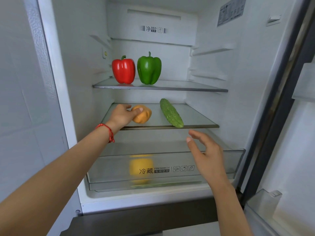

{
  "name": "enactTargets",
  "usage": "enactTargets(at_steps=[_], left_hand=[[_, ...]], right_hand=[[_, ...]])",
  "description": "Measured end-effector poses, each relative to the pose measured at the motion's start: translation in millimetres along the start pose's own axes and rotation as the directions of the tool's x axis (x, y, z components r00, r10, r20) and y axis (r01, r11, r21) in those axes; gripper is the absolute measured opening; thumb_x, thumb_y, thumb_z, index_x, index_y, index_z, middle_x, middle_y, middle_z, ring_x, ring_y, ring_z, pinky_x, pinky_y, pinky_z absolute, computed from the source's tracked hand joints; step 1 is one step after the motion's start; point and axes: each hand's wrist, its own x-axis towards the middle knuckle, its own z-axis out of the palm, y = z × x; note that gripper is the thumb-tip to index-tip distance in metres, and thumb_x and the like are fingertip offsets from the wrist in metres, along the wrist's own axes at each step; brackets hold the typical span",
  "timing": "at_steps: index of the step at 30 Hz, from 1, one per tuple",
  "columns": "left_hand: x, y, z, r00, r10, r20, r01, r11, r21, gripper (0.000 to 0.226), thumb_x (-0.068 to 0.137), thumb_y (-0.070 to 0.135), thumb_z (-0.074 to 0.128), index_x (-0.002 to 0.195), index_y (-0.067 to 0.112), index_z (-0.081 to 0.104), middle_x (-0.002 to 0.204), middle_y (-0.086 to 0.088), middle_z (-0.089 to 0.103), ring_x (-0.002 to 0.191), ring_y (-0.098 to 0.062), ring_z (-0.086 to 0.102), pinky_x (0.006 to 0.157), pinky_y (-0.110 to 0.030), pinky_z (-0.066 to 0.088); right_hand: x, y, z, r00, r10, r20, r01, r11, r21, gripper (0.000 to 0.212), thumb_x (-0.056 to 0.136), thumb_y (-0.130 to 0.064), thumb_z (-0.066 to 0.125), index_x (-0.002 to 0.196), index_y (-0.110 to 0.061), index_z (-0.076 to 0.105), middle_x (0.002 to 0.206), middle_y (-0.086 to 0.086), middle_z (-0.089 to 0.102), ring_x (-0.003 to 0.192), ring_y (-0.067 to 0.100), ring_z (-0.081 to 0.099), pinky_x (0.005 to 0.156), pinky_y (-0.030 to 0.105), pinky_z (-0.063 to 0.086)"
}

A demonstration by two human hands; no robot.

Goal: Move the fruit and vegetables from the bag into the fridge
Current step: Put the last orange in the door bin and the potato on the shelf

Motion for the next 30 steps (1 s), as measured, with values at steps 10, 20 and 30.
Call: enactTargets(at_steps=[10,20,30], left_hand=[[-20,9,-13,0.988,0.152,-0.008,-0.152,0.988,-0.007,0.058,0.082,0.032,0.065,0.132,0.008,0.046,0.136,-0.013,0.049,0.123,-0.024,0.047,0.099,-0.030,0.036],[-126,0,-2,0.874,0.475,-0.103,-0.451,0.872,0.192,0.050,0.080,0.043,0.061,0.119,0.013,0.060,0.125,-0.005,0.059,0.114,-0.014,0.053,0.091,0.000,0.025],[-160,-51,34,0.751,0.651,-0.111,-0.452,0.629,0.632,0.047,0.094,0.038,0.032,0.127,0.011,0.050,0.131,-0.010,0.055,0.128,-0.020,0.036,0.112,-0.047,0.011]], right_hand=[[0,1,0,0.999,-0.042,-0.013,0.041,0.998,-0.044,0.029,0.087,-0.025,0.058,0.115,-0.018,0.061,0.109,-0.008,0.061,0.104,0.003,0.053,0.082,-0.006,0.030],[-15,11,14,0.976,-0.217,-0.010,0.212,0.962,-0.174,0.040,0.087,-0.040,0.046,0.113,-0.014,0.061,0.111,-0.001,0.063,0.107,0.015,0.055,0.095,0.028,0.042],[-35,36,31,0.939,-0.339,0.061,0.314,0.771,-0.553,0.050,0.095,-0.046,0.026,0.135,-0.017,0.039,0.144,0.008,0.041,0.137,0.018,0.024,0.116,0.040,0.003]])
